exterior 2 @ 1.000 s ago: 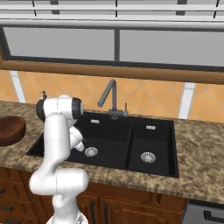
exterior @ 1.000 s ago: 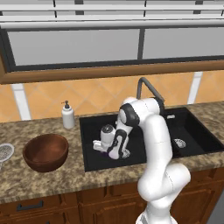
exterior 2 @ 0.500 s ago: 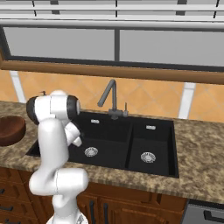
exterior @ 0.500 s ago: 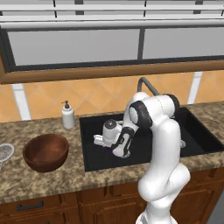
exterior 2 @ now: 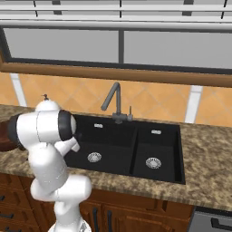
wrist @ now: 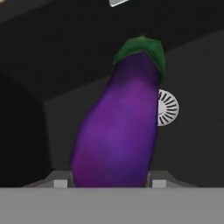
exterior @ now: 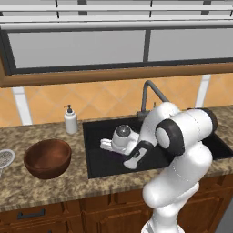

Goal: Pick the eggplant from the sink and place it in the bowl. Then pick the bowl and place it in the microwave. Then close the microwave door and press the start button.

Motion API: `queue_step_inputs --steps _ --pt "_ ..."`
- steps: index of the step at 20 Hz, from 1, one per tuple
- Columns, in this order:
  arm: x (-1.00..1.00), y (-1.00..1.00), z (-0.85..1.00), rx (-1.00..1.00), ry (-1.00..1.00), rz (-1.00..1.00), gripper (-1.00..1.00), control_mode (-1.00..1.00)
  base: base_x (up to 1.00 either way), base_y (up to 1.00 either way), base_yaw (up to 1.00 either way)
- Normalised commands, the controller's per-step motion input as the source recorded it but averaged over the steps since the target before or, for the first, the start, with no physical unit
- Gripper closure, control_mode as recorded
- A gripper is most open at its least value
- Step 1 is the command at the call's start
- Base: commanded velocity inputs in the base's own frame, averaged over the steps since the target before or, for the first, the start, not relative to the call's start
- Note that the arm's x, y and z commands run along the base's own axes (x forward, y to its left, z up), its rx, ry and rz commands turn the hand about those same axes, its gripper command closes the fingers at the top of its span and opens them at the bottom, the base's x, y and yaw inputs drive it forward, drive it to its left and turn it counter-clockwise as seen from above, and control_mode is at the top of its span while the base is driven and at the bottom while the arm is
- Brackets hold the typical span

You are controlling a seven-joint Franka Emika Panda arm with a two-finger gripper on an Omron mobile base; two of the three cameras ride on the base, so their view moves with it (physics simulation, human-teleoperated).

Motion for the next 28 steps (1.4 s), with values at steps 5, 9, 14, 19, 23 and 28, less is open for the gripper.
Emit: queue_step_inputs --steps 5,9,14,19,23,28 --pt "-0.13 0.04 1.0 0.0 0.0 0.06 1.0 -1.0 0.0 0.0 0.0" --pt "-0.04 0.0 1.0 -0.01 -0.06 0.12 1.0 -1.0 0.0 0.0 0.0" --pt "-0.04 0.0 1.0 -0.11 -0.05 0.14 1.0 -1.0 0.0 0.0 0.0" --pt "-0.15 0.36 1.0 -0.13 0.03 0.06 1.0 -1.0 0.0 0.0 0.0" --pt "-0.29 0.96 1.0 -0.05 0.2 0.09 1.0 -1.0 0.0 0.0 0.0" --pt "-0.3 1.0 0.98 0.0 0.35 0.17 1.0 -1.0 0.0 0.0 0.0"
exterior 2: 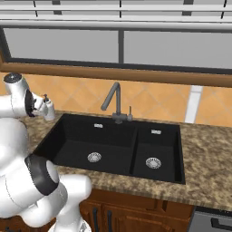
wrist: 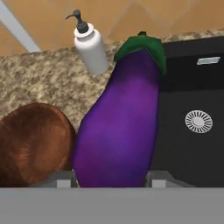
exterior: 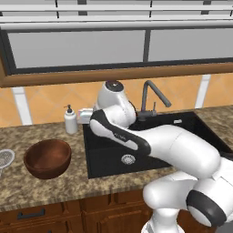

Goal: Pick the eggplant from the sink and place it in the bowl. Then pick the bowl and place it in the microwave. Then close the microwave door and press the start button.

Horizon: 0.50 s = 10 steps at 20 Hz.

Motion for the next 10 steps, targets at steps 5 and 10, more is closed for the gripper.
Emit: queue_step_inputs --steps 5,10 --pt "-0.35 1.0 0.17 -0.05 0.42 0.29 1.0 -1.0 0.0 0.0 0.0" --pt "-0.43 1.0 -0.49 -0.24 0.18 0.24 1.0 -1.0 0.0 0.0 0.0"
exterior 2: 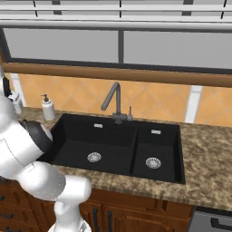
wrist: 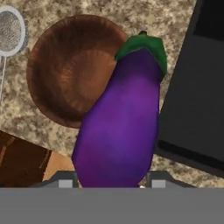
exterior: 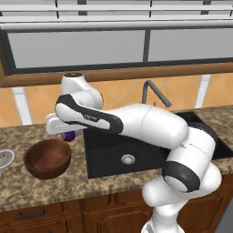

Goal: Pick the eggplant from the sink and place it in the bowl. Then pick the bowl and place it in the microwave. Then close the microwave door and press the start button.

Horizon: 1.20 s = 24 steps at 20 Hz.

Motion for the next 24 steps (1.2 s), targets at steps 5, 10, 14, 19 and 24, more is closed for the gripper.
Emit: queue_step_inputs --steps 5,10,14,19,24 --pt "0.19 0.79 -0.82 -0.28 0.03 0.1 1.0 -1.0 0.0 0.0 0.0" --pt "0.35 0.36 -0.63 -0.11 0.0 0.03 1.0 -1.0 0.0 0.0 0.0" --pt "0.48 0.13 -0.43 -0.02 0.0 0.0 1.0 -1.0 0.0 0.0 0.0" --pt "0.27 0.02 -0.38 0.0 0.0 0.0 -1.0 -1.0 0.0 0.0 0.0" --pt "0.0 0.0 -0.39 0.0 0.02 0.0 -1.0 -1.0 0.0 0.0 0.0"
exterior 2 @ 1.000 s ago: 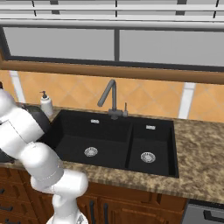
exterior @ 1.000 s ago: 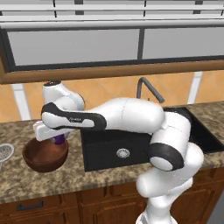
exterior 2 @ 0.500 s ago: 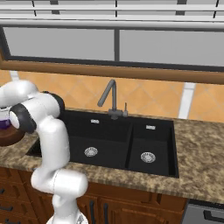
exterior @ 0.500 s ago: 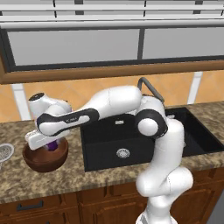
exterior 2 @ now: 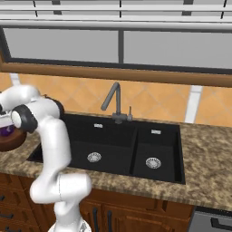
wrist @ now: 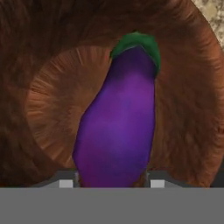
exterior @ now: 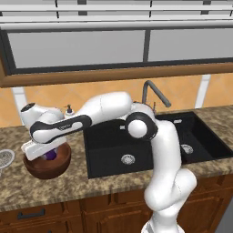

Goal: Pick the eggplant from the sink and place it in the bowl. Then pick the bowl and place it in the microwave. Then close the microwave door and press the start button.

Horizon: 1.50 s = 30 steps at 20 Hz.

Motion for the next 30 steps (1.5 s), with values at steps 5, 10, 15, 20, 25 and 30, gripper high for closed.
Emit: queue_step_inputs --steps 5,10,15,20,25,30 --pt "-0.1 -0.18 0.17 0.06 0.0 0.0 -1.0 -1.0 0.0 0.0 0.0" --pt "-0.46 -0.77 0.26 0.19 -0.01 0.0 -1.0 -1.0 0.0 0.0 0.0" --pt "-0.33 -1.0 -0.05 0.26 0.0 0.0 -1.0 -1.0 0.0 0.0 0.0" --pt "0.0 -0.37 -0.17 0.29 0.01 -0.03 -1.0 -1.0 0.0 0.0 0.0" --pt "0.08 0.0 -0.35 0.14 0.0 -0.01 -1.0 -1.0 0.0 0.0 0.0" --pt "0.42 0.03 -0.33 0.02 0.0 -0.04 -1.0 -1.0 0.0 0.0 0.0"
